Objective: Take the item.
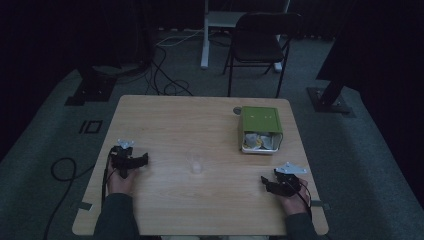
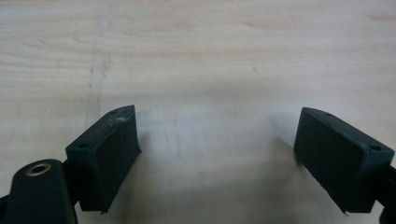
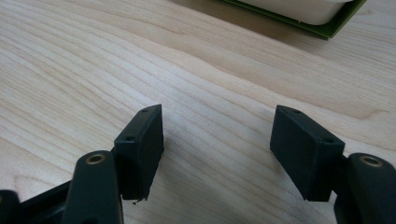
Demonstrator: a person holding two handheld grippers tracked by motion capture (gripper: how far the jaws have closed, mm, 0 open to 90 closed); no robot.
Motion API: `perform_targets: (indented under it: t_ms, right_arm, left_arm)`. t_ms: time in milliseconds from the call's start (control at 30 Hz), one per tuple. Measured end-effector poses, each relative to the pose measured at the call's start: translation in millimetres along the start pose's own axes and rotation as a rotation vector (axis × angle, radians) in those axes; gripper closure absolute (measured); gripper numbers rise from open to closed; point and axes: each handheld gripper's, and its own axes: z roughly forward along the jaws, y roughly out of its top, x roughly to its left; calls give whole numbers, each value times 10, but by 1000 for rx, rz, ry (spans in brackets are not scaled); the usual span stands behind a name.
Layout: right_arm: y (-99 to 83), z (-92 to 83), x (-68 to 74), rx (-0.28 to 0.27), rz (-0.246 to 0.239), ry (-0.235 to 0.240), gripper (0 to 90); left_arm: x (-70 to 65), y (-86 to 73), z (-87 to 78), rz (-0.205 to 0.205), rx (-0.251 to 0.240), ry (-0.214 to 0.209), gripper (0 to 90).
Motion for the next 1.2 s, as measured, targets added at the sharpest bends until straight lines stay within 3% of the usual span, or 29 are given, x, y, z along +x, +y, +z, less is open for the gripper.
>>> perform_targets:
  t_ms: [433,933,1200]
  right_arm:
    - [0,-1,-1,1,0,1,345]
    - [34,24,26,5,26,-24,358]
    - [80,6,56,11,42,2,370]
  left_arm:
    - [-1,-84,-82,38,-1,-37,149]
    - [-15,-94,-91,28,-3,-28,152]
    - [-15,-94,-90,27,-3,-28,152]
